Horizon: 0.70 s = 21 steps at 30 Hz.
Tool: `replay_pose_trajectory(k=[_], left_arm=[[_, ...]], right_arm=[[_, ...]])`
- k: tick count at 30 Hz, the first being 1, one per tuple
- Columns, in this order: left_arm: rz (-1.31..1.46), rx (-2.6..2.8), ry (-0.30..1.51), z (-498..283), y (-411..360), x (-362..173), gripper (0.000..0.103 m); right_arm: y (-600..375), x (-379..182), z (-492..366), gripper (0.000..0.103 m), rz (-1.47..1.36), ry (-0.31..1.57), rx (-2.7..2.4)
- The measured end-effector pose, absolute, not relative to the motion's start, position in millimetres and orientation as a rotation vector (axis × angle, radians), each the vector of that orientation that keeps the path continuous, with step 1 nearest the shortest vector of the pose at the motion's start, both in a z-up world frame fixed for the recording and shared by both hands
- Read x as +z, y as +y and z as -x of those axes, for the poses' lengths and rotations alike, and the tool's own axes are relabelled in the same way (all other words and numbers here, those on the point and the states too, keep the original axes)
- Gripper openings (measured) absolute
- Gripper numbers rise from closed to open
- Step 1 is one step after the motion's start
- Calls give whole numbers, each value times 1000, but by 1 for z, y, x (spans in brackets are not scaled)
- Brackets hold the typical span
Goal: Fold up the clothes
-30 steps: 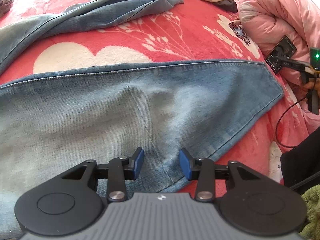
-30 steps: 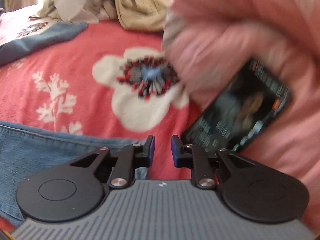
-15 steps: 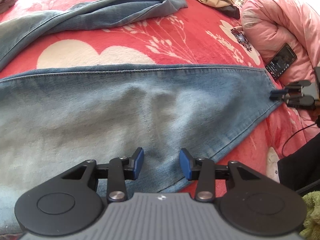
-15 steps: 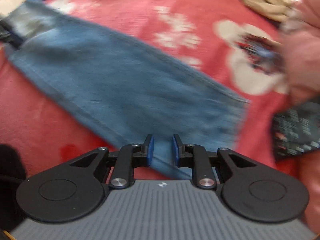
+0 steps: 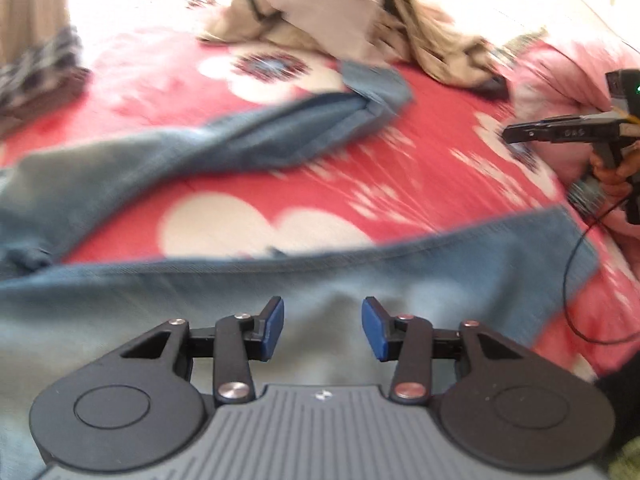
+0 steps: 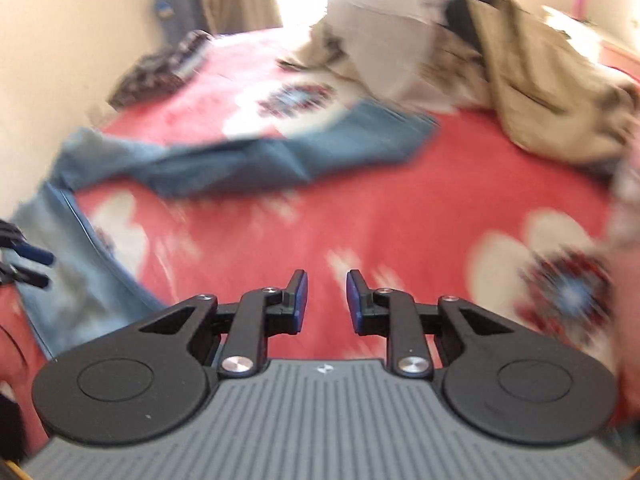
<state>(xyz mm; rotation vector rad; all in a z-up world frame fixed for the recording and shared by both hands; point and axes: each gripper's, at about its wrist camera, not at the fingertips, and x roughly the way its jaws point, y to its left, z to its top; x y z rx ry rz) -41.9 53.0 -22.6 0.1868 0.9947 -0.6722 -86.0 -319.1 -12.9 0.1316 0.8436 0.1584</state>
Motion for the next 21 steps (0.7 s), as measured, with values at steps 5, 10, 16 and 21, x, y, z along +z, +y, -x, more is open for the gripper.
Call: replay_pose_trajectory(k=[5, 10, 16, 21], left_arm=[[-150, -488, 945, -1, 54, -25, 45], [-137, -435, 868, -37, 42, -25, 46], [-251, -496, 800, -61, -9, -37, 56], [-283, -539, 818, -83, -39, -54, 57]], right_arm=[[-305, -3, 16, 27, -304, 849, 177], [-286, -13, -49, 27, -297, 896, 121], [-295, -29, -110, 47, -261, 882, -39], [-292, -49, -163, 59, -224, 979, -80]])
